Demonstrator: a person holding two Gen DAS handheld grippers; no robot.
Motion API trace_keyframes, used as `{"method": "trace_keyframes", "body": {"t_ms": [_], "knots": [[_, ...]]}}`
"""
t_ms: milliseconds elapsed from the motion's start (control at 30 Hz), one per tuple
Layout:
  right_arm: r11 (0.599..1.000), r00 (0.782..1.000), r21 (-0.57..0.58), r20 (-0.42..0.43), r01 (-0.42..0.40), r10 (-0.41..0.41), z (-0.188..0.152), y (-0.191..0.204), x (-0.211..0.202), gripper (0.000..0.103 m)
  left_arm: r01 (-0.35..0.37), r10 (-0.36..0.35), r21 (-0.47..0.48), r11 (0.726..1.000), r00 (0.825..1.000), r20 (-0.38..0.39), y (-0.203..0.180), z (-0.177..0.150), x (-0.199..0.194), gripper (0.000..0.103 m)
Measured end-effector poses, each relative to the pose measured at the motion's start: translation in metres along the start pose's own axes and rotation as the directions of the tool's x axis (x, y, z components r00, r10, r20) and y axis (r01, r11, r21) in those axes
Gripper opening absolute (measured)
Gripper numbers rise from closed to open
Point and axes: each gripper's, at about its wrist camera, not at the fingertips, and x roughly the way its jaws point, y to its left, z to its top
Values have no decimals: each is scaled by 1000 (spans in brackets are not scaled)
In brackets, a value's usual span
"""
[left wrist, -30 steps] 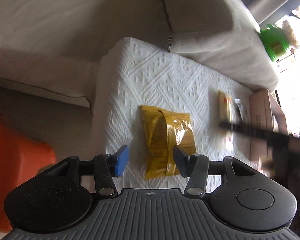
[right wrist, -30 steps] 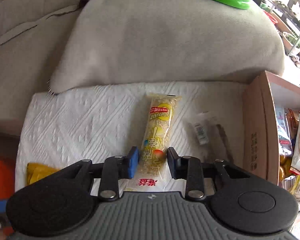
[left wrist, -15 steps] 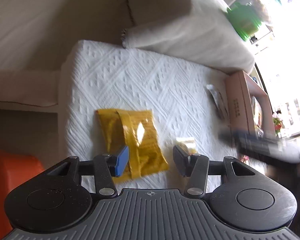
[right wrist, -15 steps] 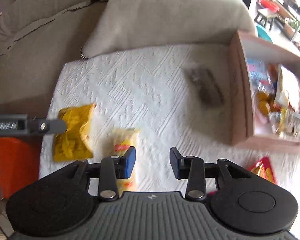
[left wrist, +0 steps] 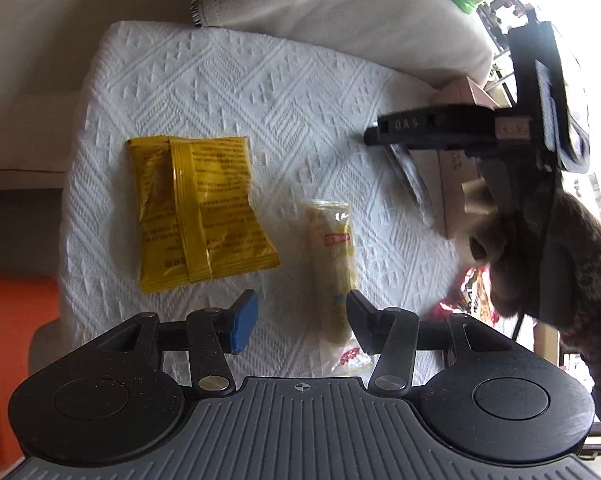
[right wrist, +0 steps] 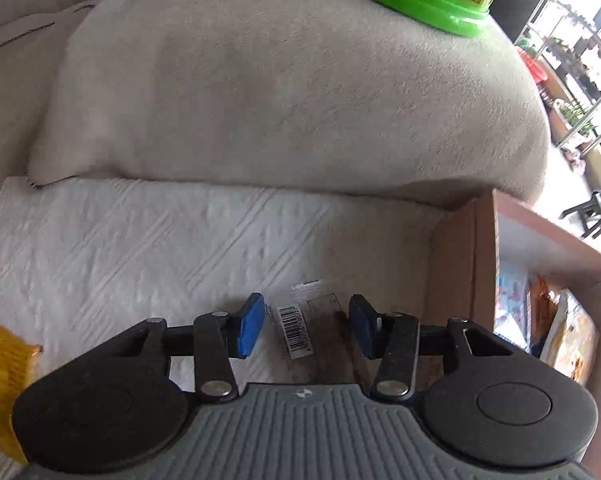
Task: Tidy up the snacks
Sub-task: 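Grasp the cream stick snack with the left tool while the right reaches toward the bar packet, then grasp the yellow snack bag with the right tool while the left holds the cream stick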
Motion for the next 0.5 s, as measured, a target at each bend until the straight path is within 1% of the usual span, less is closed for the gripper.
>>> {"method": "trace_keyframes", "body": {"t_ms": [100, 167, 267, 367, 433, 500], "knots": [[999, 999, -6, -31, -37, 37, -33, 6, -13, 48, -14, 14, 0, 1000, 1000, -1, -2, 1, 1, 55], [998, 997, 9, -48, -62, 62, -56, 6, -23, 48, -21, 21, 6, 1000, 1000, -4, -4, 1, 2, 55], [989, 988, 76, -79, -125, 131, -86, 4, -36, 48, -25, 25, 17, 1000, 1000, -12, -10, 2, 6, 55], [975, 978, 132, -85, -178, 190, -108, 4, -48, 48, -18, 19, 40, 999, 1000, -12, -19, 2, 10, 55], [970, 977, 158, -81, -184, 198, -117, -1, -57, 49, -11, 12, 63, 998, 1000, -10, -28, 1, 13, 55], [970, 982, 179, -69, -163, 178, -125, -6, -63, 53, -14, 15, 81, 997, 1000, -15, -35, -1, 19, 55]]}}
